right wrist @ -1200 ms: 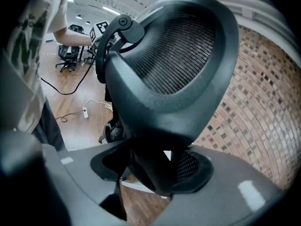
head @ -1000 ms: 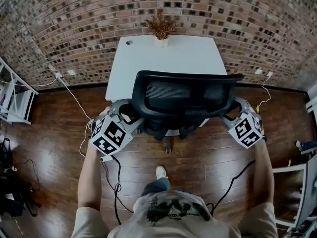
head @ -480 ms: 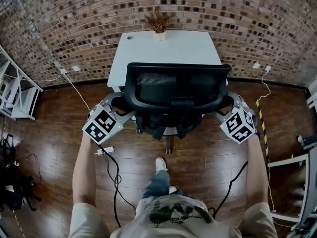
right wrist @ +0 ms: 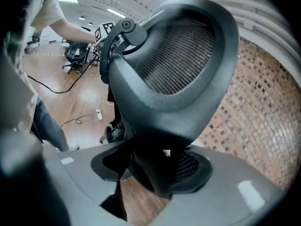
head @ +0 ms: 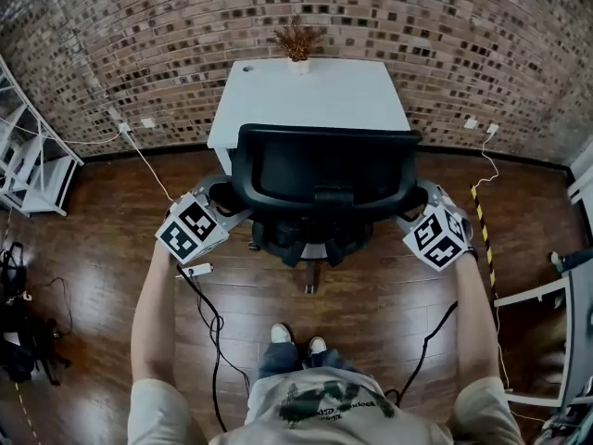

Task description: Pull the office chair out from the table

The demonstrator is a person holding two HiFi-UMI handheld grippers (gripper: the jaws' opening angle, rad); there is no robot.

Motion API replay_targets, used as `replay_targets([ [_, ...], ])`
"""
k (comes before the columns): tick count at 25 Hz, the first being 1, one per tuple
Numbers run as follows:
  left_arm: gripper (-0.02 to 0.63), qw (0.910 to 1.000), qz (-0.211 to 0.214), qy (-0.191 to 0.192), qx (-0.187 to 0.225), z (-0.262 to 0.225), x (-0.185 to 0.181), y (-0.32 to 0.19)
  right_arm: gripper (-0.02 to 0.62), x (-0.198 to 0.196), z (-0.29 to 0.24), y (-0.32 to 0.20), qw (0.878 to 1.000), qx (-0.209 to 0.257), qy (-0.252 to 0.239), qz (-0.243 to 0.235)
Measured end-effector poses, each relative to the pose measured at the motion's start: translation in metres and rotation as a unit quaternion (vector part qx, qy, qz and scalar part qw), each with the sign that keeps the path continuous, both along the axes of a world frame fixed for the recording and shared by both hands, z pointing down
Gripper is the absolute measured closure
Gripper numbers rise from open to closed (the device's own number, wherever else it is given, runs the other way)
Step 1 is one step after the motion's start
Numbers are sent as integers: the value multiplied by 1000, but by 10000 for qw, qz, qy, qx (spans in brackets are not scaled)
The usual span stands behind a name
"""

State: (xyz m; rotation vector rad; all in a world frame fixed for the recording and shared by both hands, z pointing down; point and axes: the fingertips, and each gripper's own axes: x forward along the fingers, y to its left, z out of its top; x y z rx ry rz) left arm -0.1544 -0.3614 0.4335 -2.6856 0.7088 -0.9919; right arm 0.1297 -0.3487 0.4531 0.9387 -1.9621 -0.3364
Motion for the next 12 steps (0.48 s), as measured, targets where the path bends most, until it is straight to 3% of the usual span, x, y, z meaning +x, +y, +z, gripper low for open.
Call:
replay_targets([
  [12,391,9996,159,0,214,0,-16,89,333,-16,1,96,9996,-34,-30,264],
])
